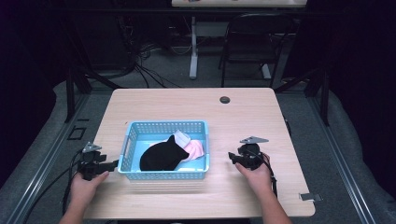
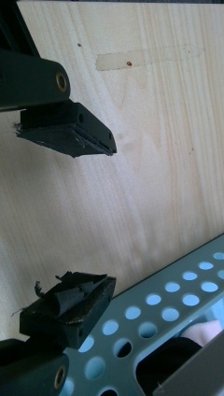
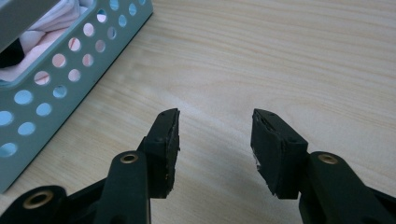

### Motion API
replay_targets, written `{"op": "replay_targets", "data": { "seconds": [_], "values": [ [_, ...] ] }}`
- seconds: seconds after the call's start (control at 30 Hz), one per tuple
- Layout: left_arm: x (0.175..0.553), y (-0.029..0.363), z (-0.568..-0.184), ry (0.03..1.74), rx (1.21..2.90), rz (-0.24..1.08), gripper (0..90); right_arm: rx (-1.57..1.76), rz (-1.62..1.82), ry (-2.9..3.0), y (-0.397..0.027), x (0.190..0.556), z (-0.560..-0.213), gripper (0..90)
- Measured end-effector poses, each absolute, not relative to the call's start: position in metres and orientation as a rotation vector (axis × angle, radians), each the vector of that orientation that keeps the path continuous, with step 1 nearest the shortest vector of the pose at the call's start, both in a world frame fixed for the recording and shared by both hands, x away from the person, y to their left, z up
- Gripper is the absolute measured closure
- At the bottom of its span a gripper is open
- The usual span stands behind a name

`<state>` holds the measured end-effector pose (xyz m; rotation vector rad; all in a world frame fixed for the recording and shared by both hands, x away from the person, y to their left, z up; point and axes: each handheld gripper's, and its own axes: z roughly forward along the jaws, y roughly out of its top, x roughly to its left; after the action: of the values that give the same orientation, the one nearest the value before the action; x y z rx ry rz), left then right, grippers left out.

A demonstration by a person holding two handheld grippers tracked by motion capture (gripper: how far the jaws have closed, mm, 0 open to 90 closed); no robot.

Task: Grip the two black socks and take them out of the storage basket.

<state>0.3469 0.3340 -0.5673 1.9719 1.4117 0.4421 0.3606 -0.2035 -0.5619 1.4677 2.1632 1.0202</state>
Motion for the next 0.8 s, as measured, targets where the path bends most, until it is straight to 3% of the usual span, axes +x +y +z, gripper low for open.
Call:
{"op": "replay_targets", "data": {
  "seconds": [0.8],
  "values": [
    [0.338,0.337,-0.566,1.403,1.983,0.455,31.4,1.373,1.028,2.146,-0.195,0.362,-0.542,53.6]
  ]
}}
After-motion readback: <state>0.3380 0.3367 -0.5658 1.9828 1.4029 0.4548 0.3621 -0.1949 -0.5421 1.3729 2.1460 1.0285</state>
